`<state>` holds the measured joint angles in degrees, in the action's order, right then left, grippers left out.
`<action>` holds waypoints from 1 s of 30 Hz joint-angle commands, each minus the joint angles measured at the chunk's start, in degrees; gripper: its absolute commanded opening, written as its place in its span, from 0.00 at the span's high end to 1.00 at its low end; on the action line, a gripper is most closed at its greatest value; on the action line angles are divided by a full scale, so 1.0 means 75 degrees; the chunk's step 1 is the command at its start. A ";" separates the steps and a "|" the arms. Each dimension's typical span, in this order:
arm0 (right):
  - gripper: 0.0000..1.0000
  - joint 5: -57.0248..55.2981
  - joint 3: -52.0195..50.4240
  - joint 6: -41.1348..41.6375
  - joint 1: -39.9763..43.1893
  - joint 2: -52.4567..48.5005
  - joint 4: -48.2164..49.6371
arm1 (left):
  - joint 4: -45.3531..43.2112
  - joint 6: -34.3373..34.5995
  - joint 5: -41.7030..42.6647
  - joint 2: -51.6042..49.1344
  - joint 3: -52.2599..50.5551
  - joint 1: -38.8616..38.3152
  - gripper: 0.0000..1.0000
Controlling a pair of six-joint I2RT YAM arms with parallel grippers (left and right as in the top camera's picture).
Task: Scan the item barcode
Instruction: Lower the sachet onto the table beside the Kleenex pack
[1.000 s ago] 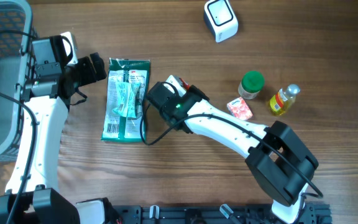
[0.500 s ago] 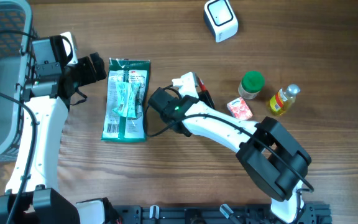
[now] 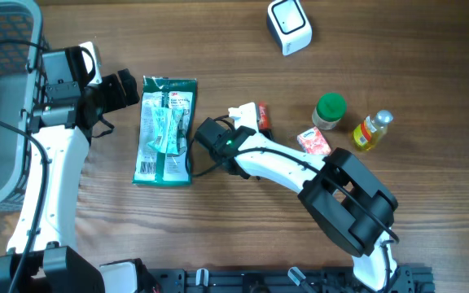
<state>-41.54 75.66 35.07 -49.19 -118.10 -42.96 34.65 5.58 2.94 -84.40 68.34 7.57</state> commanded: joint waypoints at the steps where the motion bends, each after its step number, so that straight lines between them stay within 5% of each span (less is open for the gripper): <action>1: 0.75 0.0600 -0.0047 -0.0149 0.0038 -0.0131 0.0073 | -0.0020 -0.0117 0.0061 0.0111 0.0105 0.0029 0.00; 7: 0.62 0.1020 0.0271 -0.0527 0.0119 0.0195 -0.0405 | -0.0020 -0.0117 0.0061 0.0111 0.0105 0.0029 0.00; 12: 0.50 0.3620 0.0414 -0.0536 0.1064 0.1160 -0.0580 | -0.0020 -0.0117 0.0061 0.0111 0.0105 0.0029 0.00; 15: 0.52 0.5097 0.0323 -0.0501 0.1705 0.1119 -0.0667 | -0.0020 -0.0117 0.0061 0.0111 0.0105 0.0029 0.00; 18: 0.64 0.5901 -0.0003 -0.0455 0.2124 0.1011 -0.0414 | -0.0020 -0.0117 0.0061 0.0111 0.0105 0.0029 0.00; 30: 0.69 0.5202 -0.0606 0.0006 0.2037 0.0787 0.0321 | -0.0020 -0.0117 0.0061 0.0111 0.0105 0.0029 0.00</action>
<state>-0.89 71.46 33.87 -33.95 -110.91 -40.99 34.65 5.61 2.94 -84.40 68.34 7.57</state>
